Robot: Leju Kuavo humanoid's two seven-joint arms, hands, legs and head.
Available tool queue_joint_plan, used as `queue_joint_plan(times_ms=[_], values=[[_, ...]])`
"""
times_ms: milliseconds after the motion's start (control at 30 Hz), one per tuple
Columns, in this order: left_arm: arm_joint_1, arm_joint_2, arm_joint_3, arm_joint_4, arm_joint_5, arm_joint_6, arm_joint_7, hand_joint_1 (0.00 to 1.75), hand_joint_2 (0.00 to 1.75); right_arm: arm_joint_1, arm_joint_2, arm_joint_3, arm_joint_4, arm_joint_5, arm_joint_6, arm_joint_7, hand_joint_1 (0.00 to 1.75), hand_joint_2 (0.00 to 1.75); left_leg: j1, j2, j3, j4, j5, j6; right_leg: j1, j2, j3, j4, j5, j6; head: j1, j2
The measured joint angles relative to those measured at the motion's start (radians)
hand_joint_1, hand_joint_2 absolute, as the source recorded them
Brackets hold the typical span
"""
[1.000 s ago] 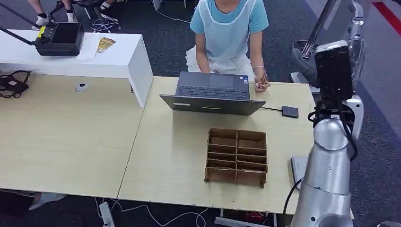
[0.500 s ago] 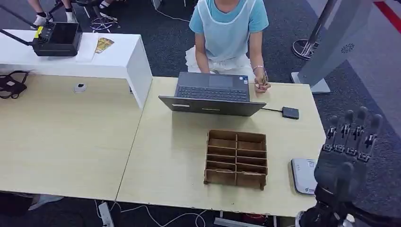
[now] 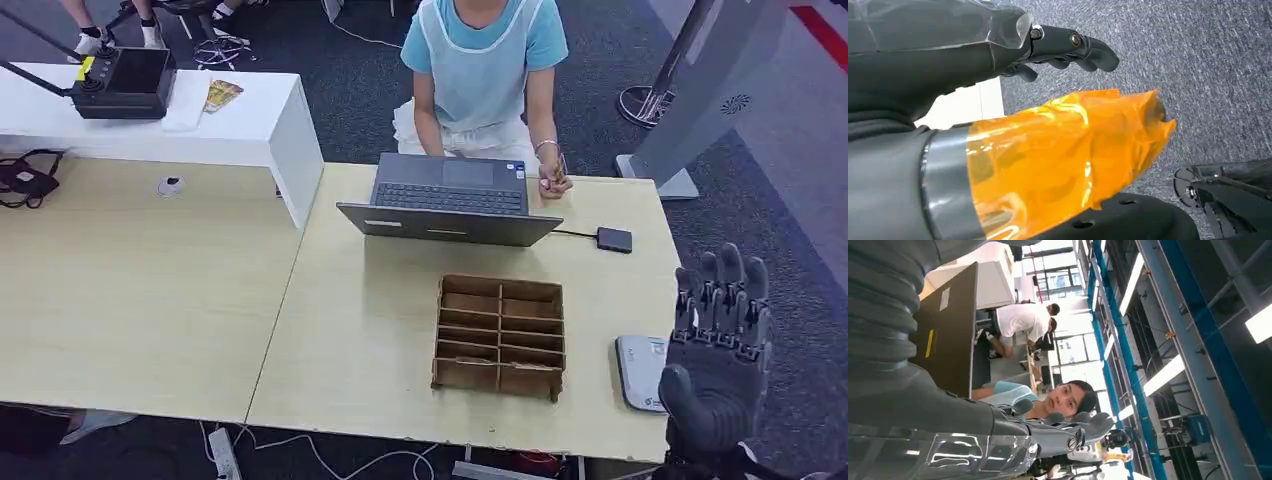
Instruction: Pass the card to the sensor for recognition and then transmit it.
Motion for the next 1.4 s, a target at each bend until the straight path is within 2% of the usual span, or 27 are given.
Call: queue_joint_plan(times_ms=[400, 633, 733, 800, 867, 967, 1000, 1067, 1200, 1300, 1400], values=[[0.000, 0.000, 0.006, 0.000, 0.000, 0.000, 0.000, 0.00, 0.00, 0.008, 0.000, 0.000, -0.006, 0.009, -0.003, 0.012, 0.00, 1.75, 0.000, 0.000, 0.000, 0.000, 0.000, 0.000, 0.000, 0.000, 0.000, 0.000, 0.000, 0.000, 0.000, 0.000], [0.000, 0.000, 0.016, 0.000, 0.000, 0.002, 0.009, 0.00, 0.00, 0.062, 0.000, 0.000, -0.008, 0.069, -0.002, 0.006, 0.00, 1.75, 0.000, 0.000, 0.000, 0.000, 0.000, 0.000, 0.000, 0.000, 0.000, 0.000, 0.000, 0.000, 0.000, 0.000], [0.000, 0.000, 0.023, 0.000, 0.000, 0.003, 0.012, 0.00, 0.00, 0.075, 0.002, 0.000, -0.013, 0.152, -0.043, -0.014, 0.00, 1.75, 0.000, 0.000, 0.000, 0.000, 0.000, 0.000, 0.000, 0.000, 0.000, 0.000, 0.000, 0.000, 0.000, 0.000], [0.000, 0.000, 0.024, 0.000, 0.000, 0.003, 0.015, 0.00, 0.00, 0.081, 0.003, 0.001, -0.019, 0.233, -0.089, -0.031, 0.00, 1.75, 0.000, 0.000, 0.000, 0.000, 0.000, 0.000, 0.000, 0.000, 0.000, 0.000, 0.000, 0.000, 0.000, 0.000], [0.000, 0.000, 0.027, 0.000, 0.000, 0.003, 0.024, 0.00, 0.00, 0.089, 0.003, 0.003, -0.030, 0.409, -0.221, -0.039, 0.00, 1.75, 0.000, 0.000, 0.000, 0.000, 0.000, 0.000, 0.000, 0.000, 0.000, 0.000, 0.000, 0.000, 0.000, 0.000], [0.001, -0.002, 0.032, 0.000, 0.000, 0.005, 0.034, 0.00, 0.00, 0.120, 0.002, 0.080, -0.029, 0.930, -0.584, 0.018, 0.00, 1.75, 0.000, 0.000, 0.000, 0.000, 0.000, 0.000, 0.000, 0.000, 0.001, 0.000, 0.000, 0.000, 0.000, 0.000], [0.001, -0.003, 0.035, 0.000, 0.000, 0.005, 0.035, 0.00, 0.00, 0.128, -0.002, 0.119, -0.027, 1.091, -0.649, 0.038, 0.00, 1.75, 0.000, 0.001, 0.000, 0.000, 0.000, 0.000, 0.000, 0.001, 0.000, 0.000, 0.000, 0.000, 0.000, 0.000], [-0.001, -0.006, 0.039, 0.000, 0.000, 0.005, 0.035, 0.00, 0.00, 0.139, -0.010, 0.170, -0.023, 1.258, -0.701, 0.070, 0.00, 1.75, 0.000, 0.001, 0.001, 0.000, 0.000, 0.000, 0.000, 0.002, 0.000, 0.000, 0.000, 0.000, 0.000, 0.000], [0.001, -0.010, 0.046, 0.000, 0.000, 0.005, 0.035, 0.00, 0.00, 0.149, -0.026, 0.220, -0.017, 1.170, -0.735, 0.093, 0.00, 1.75, 0.000, 0.001, 0.001, 0.000, 0.000, 0.000, 0.000, 0.002, 0.000, 0.000, 0.000, 0.000, 0.000, 0.000], [0.000, -0.011, 0.050, 0.000, 0.000, 0.005, 0.035, 0.00, 0.00, 0.152, -0.038, 0.241, -0.014, 1.181, -0.751, 0.119, 0.00, 1.75, 0.000, 0.001, 0.001, 0.000, 0.000, 0.000, 0.000, 0.002, 0.001, 0.000, 0.000, 0.000, 0.000, 0.000], [0.000, -0.011, 0.055, 0.000, 0.000, 0.005, 0.035, 0.00, 0.00, 0.155, -0.046, 0.252, -0.012, 1.249, -0.782, 0.151, 0.00, 1.75, 0.000, 0.001, 0.001, 0.000, 0.000, 0.000, 0.000, 0.002, 0.001, 0.000, 0.000, 0.000, 0.000, 0.000]])
